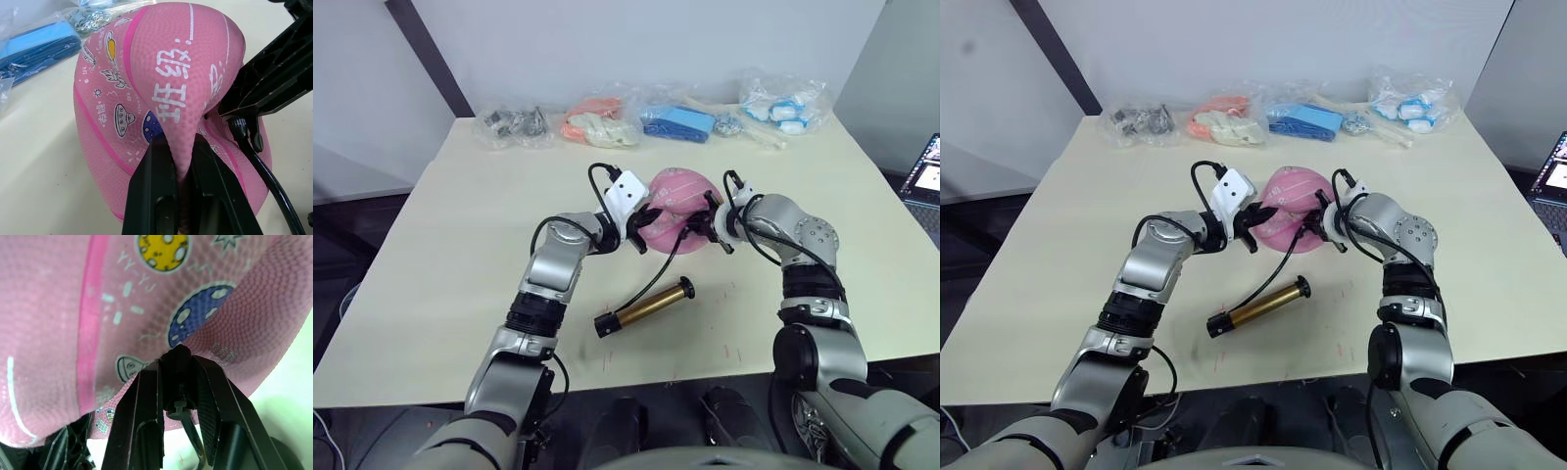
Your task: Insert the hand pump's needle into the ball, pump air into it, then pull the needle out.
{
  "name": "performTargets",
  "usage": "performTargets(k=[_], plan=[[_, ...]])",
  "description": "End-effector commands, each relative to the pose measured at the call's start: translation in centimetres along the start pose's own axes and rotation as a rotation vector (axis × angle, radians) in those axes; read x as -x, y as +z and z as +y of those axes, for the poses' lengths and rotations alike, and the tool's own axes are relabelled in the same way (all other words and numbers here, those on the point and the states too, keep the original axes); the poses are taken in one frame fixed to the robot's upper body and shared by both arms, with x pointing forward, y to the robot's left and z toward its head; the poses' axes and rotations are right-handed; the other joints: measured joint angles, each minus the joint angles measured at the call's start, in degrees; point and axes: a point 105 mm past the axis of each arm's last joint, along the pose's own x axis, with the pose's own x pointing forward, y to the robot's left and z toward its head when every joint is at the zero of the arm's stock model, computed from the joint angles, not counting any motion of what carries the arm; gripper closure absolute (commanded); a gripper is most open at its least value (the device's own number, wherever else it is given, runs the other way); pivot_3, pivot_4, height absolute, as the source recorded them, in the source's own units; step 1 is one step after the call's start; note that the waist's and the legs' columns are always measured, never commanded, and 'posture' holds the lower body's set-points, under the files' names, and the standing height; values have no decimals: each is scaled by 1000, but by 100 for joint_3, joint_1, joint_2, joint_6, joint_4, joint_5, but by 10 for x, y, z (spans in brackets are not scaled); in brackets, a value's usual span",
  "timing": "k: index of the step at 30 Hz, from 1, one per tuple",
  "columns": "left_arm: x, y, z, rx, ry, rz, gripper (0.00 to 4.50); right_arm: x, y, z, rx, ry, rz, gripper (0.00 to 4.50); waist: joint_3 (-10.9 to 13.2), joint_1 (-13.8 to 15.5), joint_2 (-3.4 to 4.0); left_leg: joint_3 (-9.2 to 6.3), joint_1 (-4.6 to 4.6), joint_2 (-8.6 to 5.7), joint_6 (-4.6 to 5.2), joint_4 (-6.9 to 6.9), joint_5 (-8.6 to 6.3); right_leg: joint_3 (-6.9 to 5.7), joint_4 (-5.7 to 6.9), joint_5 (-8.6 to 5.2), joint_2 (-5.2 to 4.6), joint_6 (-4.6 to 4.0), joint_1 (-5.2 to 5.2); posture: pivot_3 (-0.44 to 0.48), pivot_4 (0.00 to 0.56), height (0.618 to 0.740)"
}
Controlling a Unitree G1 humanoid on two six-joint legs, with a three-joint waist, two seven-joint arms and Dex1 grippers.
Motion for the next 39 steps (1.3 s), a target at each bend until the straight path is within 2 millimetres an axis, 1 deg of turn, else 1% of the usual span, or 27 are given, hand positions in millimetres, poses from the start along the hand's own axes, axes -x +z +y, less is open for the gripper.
performTargets(k=[1,9,14,22,24,25,26,28,33,35,39], plan=[[-21,7,-45,18,-192,-31,4469,5,4,2,85,19,-43,4125,0,7,0,-1,-1,0,0,0,0,0,-1,0,0,0,0,0,150,740],[-23,4,-43,9,-175,-14,4469,20,-6,6,193,43,-34,4125,4,101,5,-24,-37,-2,0,0,0,-18,-19,0,-3,-1,-19,0,150,740],[-23,0,-41,6,-157,2,4469,26,-7,2,275,32,-44,4125,10,132,14,-33,-54,-5,-1,0,0,-27,-27,0,-6,-1,-28,0,150,740],[-24,-1,-39,6,-148,4,4469,30,-6,2,321,42,-51,4125,14,154,20,-37,-62,-7,-1,-2,0,-33,-40,0,-7,-1,-27,0,150,740],[-24,-2,-38,9,-139,8,4500,31,-5,2,330,43,-55,3071,14,157,21,-39,-63,-7,-1,-4,0,-35,-45,0,-7,-1,-27,0,150,740],[-24,-3,-38,10,-137,9,4500,31,-4,2,336,41,-59,2787,17,173,25,-39,-64,-7,-1,-5,0,-35,-47,0,-7,-1,-27,0,150,740],[-24,-3,-38,10,-136,10,4500,32,-3,2,341,39,-63,2234,18,186,28,-40,-66,-7,-1,-6,0,-37,-51,0,-7,-1,-27,0,150,740],[-24,-3,-37,8,-134,12,4500,34,-2,0,354,34,-68,1357,21,237,33,-45,-71,-7,0,-9,0,-42,-59,0,-7,-1,-28,0,150,740],[-24,-4,-29,10,-97,20,4500,46,0,-5,414,29,-78,1357,22,263,34,-58,-91,-11,0,-9,0,-57,-86,1,-15,-1,-29,0,150,740],[-25,-4,-28,12,-94,20,4500,50,1,-7,445,25,-85,1357,22,263,35,-64,-97,-17,0,-9,0,-65,-89,0,-23,0,-30,0,150,740],[-27,-4,-31,18,-97,16,4500,61,-1,-8,564,26,-103,1357,24,268,37,-78,-104,-25,0,-9,0,-81,-89,0,-31,0,-30,0,150,740]])
